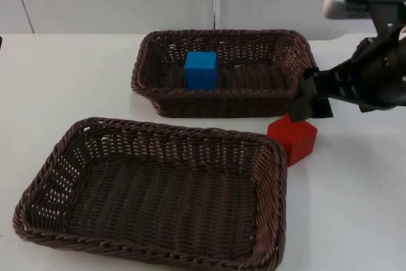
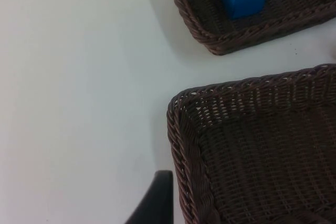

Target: Pick up one cube with the left hand and place it into the upper basket. Pick up one cube with the right hand and place it into the lower basket.

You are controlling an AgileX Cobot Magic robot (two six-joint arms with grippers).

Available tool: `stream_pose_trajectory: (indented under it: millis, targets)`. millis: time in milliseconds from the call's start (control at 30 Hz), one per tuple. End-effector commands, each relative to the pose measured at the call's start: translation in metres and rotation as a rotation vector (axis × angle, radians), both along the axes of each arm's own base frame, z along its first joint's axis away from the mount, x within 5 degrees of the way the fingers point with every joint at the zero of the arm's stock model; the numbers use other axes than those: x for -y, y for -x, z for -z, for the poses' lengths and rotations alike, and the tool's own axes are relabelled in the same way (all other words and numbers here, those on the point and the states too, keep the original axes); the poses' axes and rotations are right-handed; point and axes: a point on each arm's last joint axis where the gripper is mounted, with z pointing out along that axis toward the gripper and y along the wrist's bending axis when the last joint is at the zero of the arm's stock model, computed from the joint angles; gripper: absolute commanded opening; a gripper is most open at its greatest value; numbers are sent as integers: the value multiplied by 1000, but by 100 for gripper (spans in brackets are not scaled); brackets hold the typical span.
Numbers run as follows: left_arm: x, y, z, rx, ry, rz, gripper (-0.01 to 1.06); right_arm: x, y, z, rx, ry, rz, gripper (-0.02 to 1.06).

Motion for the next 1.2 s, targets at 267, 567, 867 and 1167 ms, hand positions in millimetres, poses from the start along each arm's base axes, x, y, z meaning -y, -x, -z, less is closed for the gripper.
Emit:
stream_pose_trajectory:
  millis: [267, 567, 867, 1167]
  targets:
    - [0, 1, -1, 6, 8, -4, 90, -16, -25, 12, -32, -24, 33, 96]
    - [0, 1, -1, 6, 8, -4, 90, -28, -41, 40, -81, -1, 24, 96]
    - [0, 1, -1, 5, 12, -4, 90, -40, -47, 57, -21, -26, 49, 96]
    - [0, 1, -1, 2, 19, -4, 90, -40, -48, 72, -33, -24, 69, 96]
